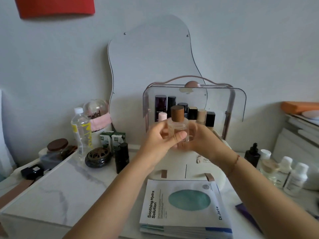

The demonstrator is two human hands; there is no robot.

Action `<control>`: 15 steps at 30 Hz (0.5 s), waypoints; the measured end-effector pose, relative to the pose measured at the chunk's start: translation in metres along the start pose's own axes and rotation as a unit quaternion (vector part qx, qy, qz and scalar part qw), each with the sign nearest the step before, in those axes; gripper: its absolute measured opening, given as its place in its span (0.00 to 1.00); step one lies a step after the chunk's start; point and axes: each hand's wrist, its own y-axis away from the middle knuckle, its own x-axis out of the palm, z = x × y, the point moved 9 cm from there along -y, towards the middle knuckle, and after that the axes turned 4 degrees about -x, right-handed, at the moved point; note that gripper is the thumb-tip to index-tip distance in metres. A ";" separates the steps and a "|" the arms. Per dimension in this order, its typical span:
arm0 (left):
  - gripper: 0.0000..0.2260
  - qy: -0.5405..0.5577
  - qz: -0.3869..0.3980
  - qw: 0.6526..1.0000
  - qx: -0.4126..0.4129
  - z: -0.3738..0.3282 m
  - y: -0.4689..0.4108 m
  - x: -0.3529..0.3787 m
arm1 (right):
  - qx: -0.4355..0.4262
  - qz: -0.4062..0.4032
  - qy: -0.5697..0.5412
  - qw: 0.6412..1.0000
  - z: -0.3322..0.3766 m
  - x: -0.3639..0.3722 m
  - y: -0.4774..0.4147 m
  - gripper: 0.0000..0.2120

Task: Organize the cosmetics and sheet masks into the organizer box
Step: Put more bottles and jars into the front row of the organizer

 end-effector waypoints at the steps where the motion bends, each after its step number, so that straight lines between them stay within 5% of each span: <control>1: 0.27 -0.053 -0.012 0.998 0.012 0.003 -0.002 -0.002 | 0.019 -0.034 0.035 0.999 -0.009 -0.008 -0.003 0.17; 8: 0.10 -0.258 -0.055 0.962 0.074 0.043 0.010 -0.021 | 0.151 -0.175 0.039 0.972 -0.070 -0.034 -0.030 0.24; 15: 0.09 -0.241 -0.062 0.959 0.139 0.044 0.012 -0.025 | 0.150 -0.178 0.121 0.965 -0.086 -0.024 -0.043 0.29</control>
